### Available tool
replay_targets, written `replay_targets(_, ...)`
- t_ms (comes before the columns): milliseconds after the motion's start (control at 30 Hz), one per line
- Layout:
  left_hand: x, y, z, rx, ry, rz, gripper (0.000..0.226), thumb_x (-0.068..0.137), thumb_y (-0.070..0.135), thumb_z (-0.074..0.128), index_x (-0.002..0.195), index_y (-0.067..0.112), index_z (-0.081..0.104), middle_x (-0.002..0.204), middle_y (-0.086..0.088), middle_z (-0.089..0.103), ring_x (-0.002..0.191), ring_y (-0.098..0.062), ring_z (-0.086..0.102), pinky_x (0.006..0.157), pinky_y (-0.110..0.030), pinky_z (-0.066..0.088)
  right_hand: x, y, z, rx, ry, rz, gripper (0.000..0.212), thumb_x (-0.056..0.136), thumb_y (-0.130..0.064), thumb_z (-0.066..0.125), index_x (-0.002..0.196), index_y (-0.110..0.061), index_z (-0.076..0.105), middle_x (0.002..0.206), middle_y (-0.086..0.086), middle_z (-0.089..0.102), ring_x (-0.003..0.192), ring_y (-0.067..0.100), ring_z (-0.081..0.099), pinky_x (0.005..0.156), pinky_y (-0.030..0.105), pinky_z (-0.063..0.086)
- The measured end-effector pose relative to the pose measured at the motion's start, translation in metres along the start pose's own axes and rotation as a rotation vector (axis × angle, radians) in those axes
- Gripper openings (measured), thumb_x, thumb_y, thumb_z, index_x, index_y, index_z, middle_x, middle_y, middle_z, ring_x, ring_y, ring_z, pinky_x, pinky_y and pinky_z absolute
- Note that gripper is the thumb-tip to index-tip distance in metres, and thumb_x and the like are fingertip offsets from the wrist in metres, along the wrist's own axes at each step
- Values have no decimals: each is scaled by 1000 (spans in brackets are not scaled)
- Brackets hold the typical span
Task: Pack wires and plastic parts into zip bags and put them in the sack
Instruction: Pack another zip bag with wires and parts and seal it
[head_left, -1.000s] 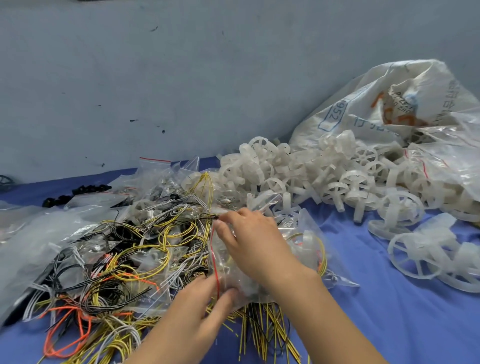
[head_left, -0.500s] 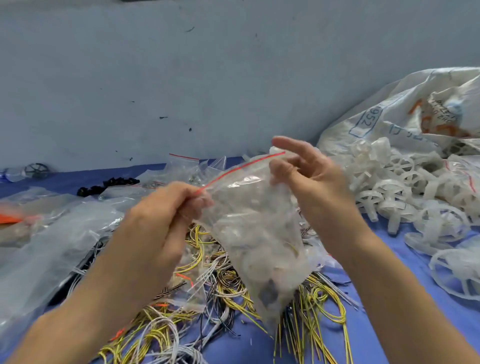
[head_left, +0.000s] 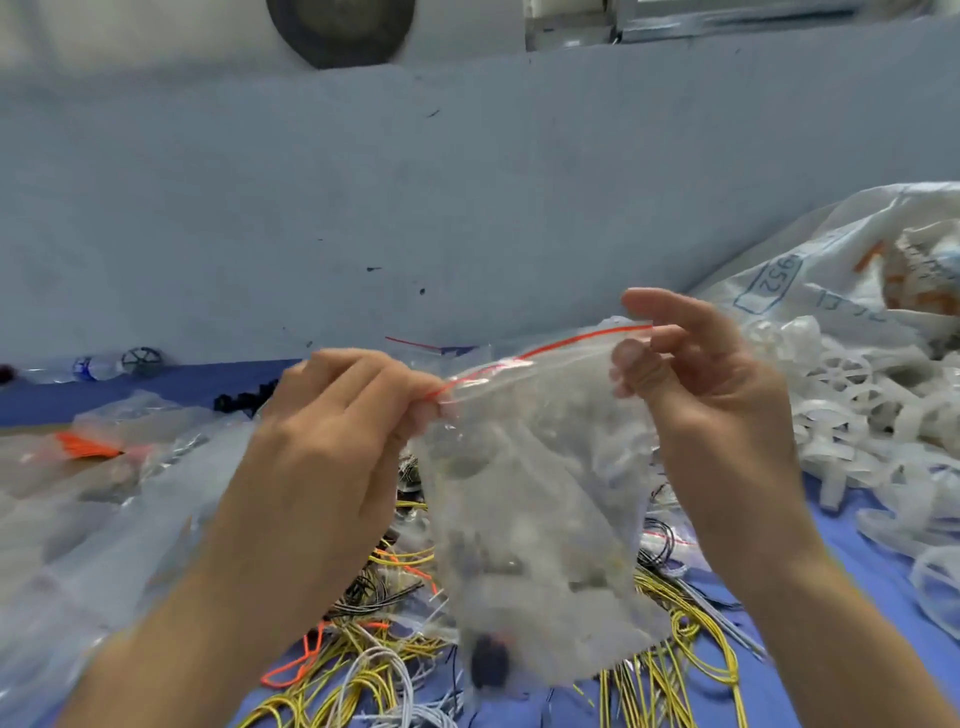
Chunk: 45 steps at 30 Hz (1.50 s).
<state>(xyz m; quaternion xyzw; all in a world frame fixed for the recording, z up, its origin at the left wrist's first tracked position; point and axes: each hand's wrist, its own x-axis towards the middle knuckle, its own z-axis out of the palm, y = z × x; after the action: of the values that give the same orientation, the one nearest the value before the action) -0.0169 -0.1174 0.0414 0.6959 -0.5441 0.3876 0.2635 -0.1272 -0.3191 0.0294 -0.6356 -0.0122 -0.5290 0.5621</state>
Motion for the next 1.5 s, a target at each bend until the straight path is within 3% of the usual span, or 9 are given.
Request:
replay_targets(133,0,-4,9,-168,-81,-138,14,98,24,46,102,23,59,98,10,62,95,-11,61,81,-27,46,-5,10,-6,0,14,55,24,90,-11,66,106,-29,70,78,-3,61,69,11,57,72,17,49)
replay_targets(300,-13,-15,23,-269,-225,-241,27,93,0,56,100,25,63,85,19,64,83,-1,62,72,-14,47,-23,39,-9,53,-49,325,21,83,-30,68,103,-30,75,81,-11,68,77,5,60,81,25,55)
replay_targets(467,-8,-19,12,-343,-231,-220,10,92,35,55,97,36,64,84,23,65,75,1,62,64,-6,41,-29,45,-6,67,-34,468,31,71,-46,71,93,-26,79,76,-4,65,75,15,54,80,36,50)
replay_targets(600,-5,-31,-5,-338,-277,-241,21,91,54,50,87,39,63,76,16,68,71,-6,65,63,-17,45,-23,37,-7,67,-11,372,25,74,-44,69,91,-29,79,76,-11,70,71,4,61,73,23,56)
replay_targets(767,-5,-30,-7,-317,-298,-291,19,89,50,50,79,39,62,72,16,68,71,-8,65,64,-16,46,-29,32,2,18,-40,381,28,78,-46,68,94,-26,79,73,-11,63,70,6,55,87,49,53)
replay_targets(967,-5,-33,-9,-260,-315,-352,22,86,53,48,76,39,60,73,19,67,69,-8,63,57,-12,41,-29,26,6,27,-7,304,24,82,-43,68,93,-24,78,68,-12,60,66,2,51,65,20,50)
replay_targets(1133,0,-23,1,-193,-182,-370,17,92,60,46,100,47,53,100,33,57,102,25,45,76,-4,38,-29,22,10,30,-4,256,16,84,-38,69,90,-26,77,66,-7,57,60,5,44,55,15,41)
replay_targets(1233,21,-2,15,-224,-305,-253,40,92,68,37,122,45,52,115,35,51,113,22,41,89,-1,34,-33,20,12,-9,-39,223,13,85,-37,68,87,-28,77,59,-13,49,56,4,39,51,11,33)
replay_targets(1500,73,18,34,-473,-609,-215,34,90,54,56,97,26,74,84,9,73,81,-11,68,76,-41,55,-30,9,-1,-12,-22,188,12,86,-30,67,86,-27,78,69,-18,65,65,-1,57,61,7,38)
